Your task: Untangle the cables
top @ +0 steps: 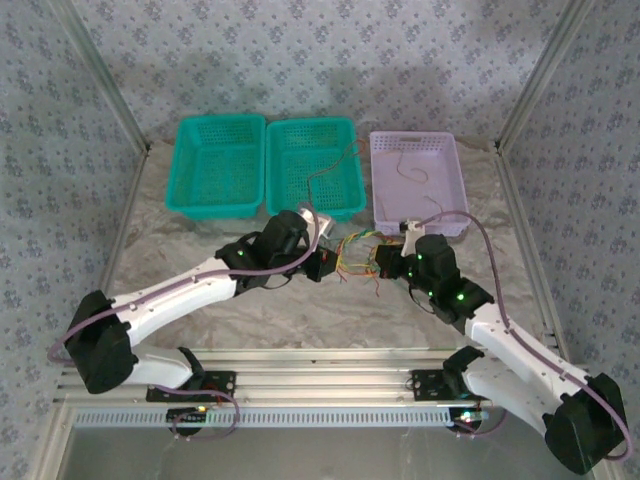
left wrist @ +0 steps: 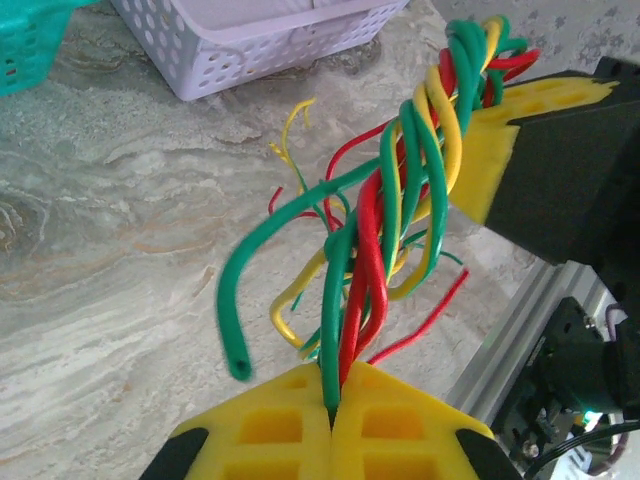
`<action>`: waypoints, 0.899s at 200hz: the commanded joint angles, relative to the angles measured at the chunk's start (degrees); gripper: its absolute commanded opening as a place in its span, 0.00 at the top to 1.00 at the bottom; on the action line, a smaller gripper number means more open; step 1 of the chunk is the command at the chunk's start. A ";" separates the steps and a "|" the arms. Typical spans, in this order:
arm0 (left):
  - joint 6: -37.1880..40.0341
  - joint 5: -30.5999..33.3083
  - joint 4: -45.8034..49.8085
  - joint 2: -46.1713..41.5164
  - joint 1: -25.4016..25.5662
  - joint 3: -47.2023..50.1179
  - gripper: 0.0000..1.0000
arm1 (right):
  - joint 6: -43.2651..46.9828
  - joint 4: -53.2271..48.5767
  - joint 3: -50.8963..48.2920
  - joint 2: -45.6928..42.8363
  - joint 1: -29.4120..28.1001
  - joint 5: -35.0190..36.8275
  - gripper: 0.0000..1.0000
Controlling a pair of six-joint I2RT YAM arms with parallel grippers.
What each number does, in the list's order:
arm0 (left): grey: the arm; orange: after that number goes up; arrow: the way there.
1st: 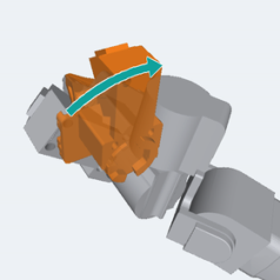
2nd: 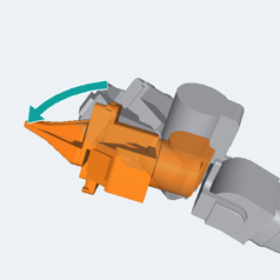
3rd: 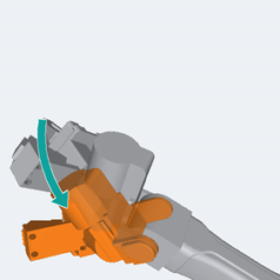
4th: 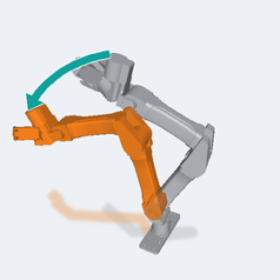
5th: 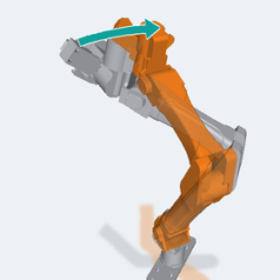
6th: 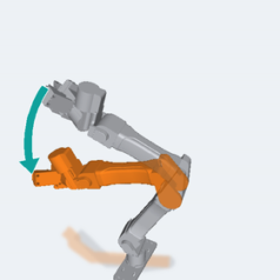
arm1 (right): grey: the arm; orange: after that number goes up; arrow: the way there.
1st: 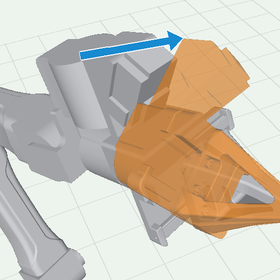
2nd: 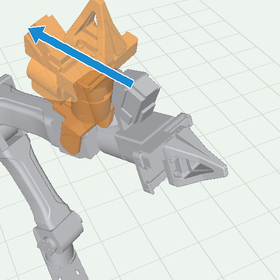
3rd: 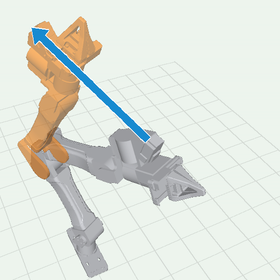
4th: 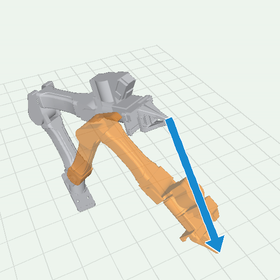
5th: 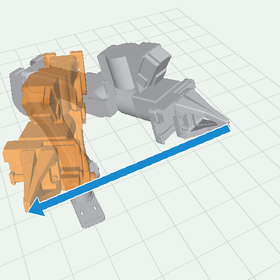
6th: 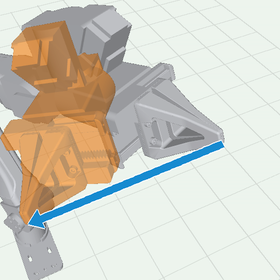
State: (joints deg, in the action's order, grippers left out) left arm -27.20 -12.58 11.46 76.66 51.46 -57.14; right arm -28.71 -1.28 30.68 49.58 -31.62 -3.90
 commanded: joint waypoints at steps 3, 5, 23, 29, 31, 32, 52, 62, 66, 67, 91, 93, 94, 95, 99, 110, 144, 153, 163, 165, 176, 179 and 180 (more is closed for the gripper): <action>0.87 0.84 1.29 -2.18 0.13 -2.86 1.00 | 1.86 -1.16 1.88 0.63 -0.38 1.91 1.00; 0.95 0.88 1.35 -2.25 0.15 -2.88 1.00 | 1.98 -1.18 1.96 0.68 -0.38 1.95 1.00; 1.64 1.83 2.43 -3.20 0.15 -2.75 1.00 | 2.88 -2.13 2.28 1.64 -0.42 2.75 1.00; 1.92 2.10 2.84 -3.56 0.14 -2.79 1.00 | 3.32 -2.74 2.50 2.03 -0.39 3.53 1.00; 1.96 2.29 3.03 -3.72 0.14 -2.77 1.00 | 3.44 -3.00 2.53 2.19 -0.44 3.79 1.00; 1.97 2.38 3.12 -3.80 0.13 -2.78 1.00 | 3.51 -3.15 2.58 2.28 -0.41 3.98 1.00; 2.63 3.54 4.87 -5.53 0.13 -2.80 1.00 | 5.16 -6.17 3.27 4.20 -0.22 7.49 1.00; 2.81 4.08 5.63 -6.61 0.15 -2.80 1.00 | 5.54 -6.97 3.47 5.43 -0.01 8.32 1.00; 2.90 4.25 6.02 -7.04 0.05 -2.86 1.00 | 5.67 -7.04 3.41 5.85 0.10 8.63 1.00; 2.88 4.24 6.07 -7.14 0.05 -2.87 1.00 | 5.72 -7.06 3.42 5.95 0.12 8.64 1.00; 3.03 3.97 8.62 -9.80 -0.76 -3.49 1.00 | 6.27 -7.40 3.29 8.73 0.76 9.92 1.00; 3.10 3.97 8.85 -10.03 -0.93 -3.56 1.00 | 6.29 -7.42 3.26 8.96 0.94 10.04 1.00; 3.11 3.97 8.93 -10.12 -1.01 -3.57 1.00 | 6.29 -7.46 3.30 9.09 0.99 10.09 1.00; 3.07 3.92 9.06 -10.21 -1.01 -3.58 1.00 | 6.25 -7.49 3.32 9.20 1.01 10.16 1.00; 3.03 3.80 9.50 -10.72 -1.36 -3.61 1.00 | 6.28 -7.67 3.34 9.64 1.16 10.42 1.00; 2.90 3.47 10.77 -12.13 -2.36 -3.76 1.00 | 6.26 -8.14 3.38 10.92 1.72 10.92 1.00; 3.12 2.56 14.57 -16.50 -5.73 -3.69 1.00 | 5.71 -10.02 4.64 15.44 3.34 13.99 1.00; 3.12 2.60 15.17 -17.41 -6.40 -3.59 1.00 | 5.93 -9.61 4.74 16.25 3.40 14.03 1.00; 3.04 2.65 15.64 -18.22 -6.93 -3.38 1.00 | 5.87 -8.71 4.50 16.74 3.38 13.55 1.00; 2.99 2.65 15.66 -18.39 -7.02 -3.34 1.00 | 5.86 -8.43 4.44 16.77 3.40 13.39 1.00; 2.73 2.49 15.59 -18.95 -7.45 -2.95 1.00 | 6.01 -6.90 3.95 16.86 3.28 11.62 1.00; 2.64 2.50 15.43 -19.00 -7.52 -2.83 1.00 | 6.17 -6.27 3.83 16.79 3.21 10.80 1.00; 2.62 2.48 15.43 -19.05 -7.56 -2.81 1.00 | 6.23 -6.01 3.76 16.74 3.22 10.47 1.00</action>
State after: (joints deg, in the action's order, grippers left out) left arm -24.88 -10.15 24.56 58.83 44.60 -59.22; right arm -23.22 -7.64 34.54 66.22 -28.14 6.00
